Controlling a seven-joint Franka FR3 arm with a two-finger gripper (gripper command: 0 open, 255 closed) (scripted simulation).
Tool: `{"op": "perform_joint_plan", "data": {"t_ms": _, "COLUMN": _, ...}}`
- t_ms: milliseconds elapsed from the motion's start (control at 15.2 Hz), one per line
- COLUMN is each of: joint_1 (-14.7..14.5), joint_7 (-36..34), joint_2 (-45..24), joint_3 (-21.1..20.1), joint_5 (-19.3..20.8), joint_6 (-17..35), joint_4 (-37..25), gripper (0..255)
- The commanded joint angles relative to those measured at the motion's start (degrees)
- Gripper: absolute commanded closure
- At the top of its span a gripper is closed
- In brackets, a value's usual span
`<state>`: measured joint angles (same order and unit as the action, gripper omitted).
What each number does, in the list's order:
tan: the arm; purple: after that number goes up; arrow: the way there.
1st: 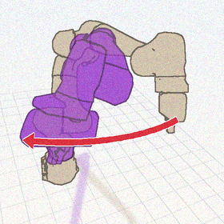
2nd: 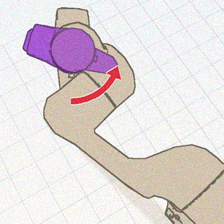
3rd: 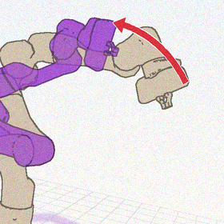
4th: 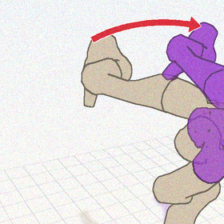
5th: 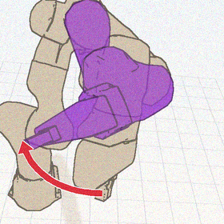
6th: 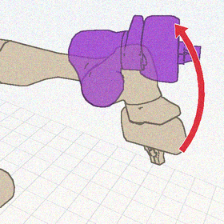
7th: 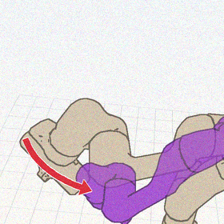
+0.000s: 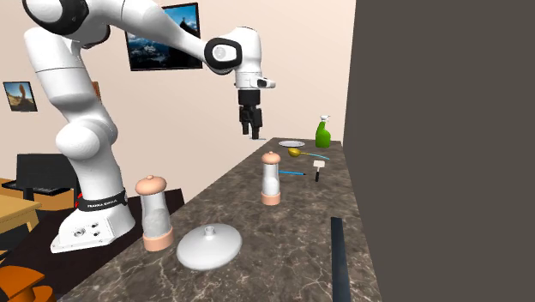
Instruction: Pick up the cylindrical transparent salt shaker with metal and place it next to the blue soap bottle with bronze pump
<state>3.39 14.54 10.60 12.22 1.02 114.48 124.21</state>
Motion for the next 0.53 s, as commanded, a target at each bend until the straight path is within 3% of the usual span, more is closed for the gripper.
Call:
{"op": "perform_joint_plan", "data": {"t_ms": 0, "joint_1": 0.3, "joint_7": 1.3, "joint_2": -3.8, "joint_3": 0.8, "joint_5": -0.3, "joint_6": 2.2, "joint_4": -2.2, "gripper": 0}}
{"op": "perform_joint_plan", "data": {"t_ms": 462, "joint_1": 1.6, "joint_7": 5.3, "joint_2": -15.2, "joint_3": 2.3, "joint_5": -2.5, "joint_6": 7.0, "joint_4": -10.2, "gripper": 0}}
